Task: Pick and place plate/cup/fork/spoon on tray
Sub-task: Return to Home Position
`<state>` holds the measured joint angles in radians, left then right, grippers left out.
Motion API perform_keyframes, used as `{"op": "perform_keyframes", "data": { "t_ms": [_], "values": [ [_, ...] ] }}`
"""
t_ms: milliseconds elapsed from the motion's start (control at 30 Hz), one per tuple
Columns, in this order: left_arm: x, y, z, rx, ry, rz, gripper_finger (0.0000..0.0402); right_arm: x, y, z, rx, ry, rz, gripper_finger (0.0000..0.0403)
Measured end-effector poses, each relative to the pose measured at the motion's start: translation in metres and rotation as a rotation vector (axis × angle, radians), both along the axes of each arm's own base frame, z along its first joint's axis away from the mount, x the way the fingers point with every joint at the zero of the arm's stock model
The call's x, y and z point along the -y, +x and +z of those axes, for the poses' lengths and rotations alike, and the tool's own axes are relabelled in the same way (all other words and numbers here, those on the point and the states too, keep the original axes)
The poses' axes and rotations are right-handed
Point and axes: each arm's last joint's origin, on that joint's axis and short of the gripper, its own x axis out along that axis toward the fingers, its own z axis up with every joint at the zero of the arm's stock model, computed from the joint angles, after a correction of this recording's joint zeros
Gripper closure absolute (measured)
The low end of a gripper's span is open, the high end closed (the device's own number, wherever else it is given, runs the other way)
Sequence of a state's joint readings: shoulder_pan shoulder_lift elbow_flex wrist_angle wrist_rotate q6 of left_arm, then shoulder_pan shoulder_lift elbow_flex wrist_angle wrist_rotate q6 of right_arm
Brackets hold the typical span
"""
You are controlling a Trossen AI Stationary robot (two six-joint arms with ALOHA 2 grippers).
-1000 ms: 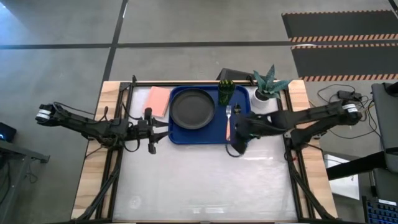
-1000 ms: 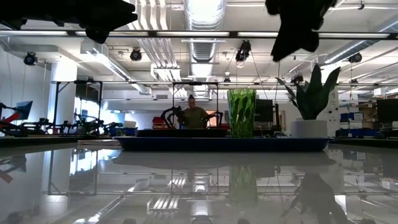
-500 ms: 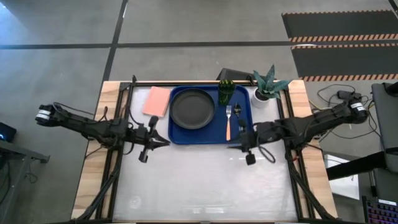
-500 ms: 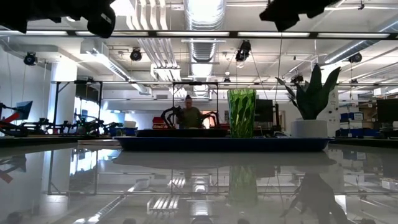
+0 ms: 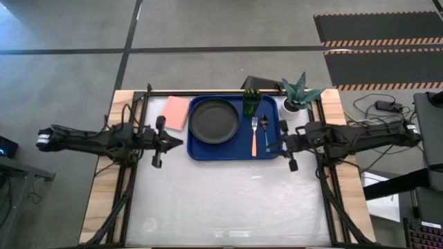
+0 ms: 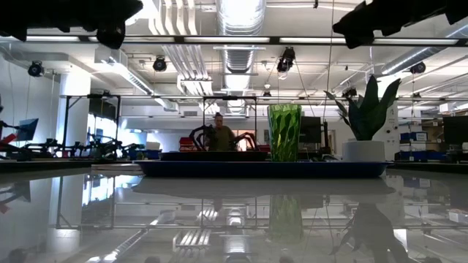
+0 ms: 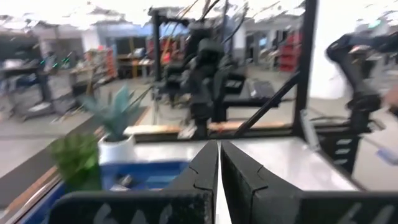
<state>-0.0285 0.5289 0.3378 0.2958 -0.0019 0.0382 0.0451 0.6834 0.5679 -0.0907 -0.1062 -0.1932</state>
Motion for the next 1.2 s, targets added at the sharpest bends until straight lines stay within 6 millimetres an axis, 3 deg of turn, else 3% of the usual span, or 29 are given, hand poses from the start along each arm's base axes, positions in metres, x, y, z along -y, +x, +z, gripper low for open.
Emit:
{"op": "perform_keyframes", "data": {
  "t_ms": [333,633,967,1200],
  "values": [
    [-0.010,-0.024,-0.010,-0.118,-0.007,0.084,0.0402,0.002,-0.028,-0.009,0.068,0.013,-0.003,0.0323],
    [-0.009,-0.046,-0.011,-0.048,-0.006,0.084,0.0402,0.003,-0.053,-0.009,0.177,0.009,-0.002,0.0334],
    [-0.009,-0.056,-0.046,0.006,-0.065,0.077,0.0401,0.004,-0.080,-0.018,0.309,-0.003,-0.004,0.0335],
    [-0.009,-0.048,-0.064,-0.026,-0.085,0.078,0.0401,0.005,-0.092,-0.033,0.378,0.000,-0.005,0.0335]
  ]
}}
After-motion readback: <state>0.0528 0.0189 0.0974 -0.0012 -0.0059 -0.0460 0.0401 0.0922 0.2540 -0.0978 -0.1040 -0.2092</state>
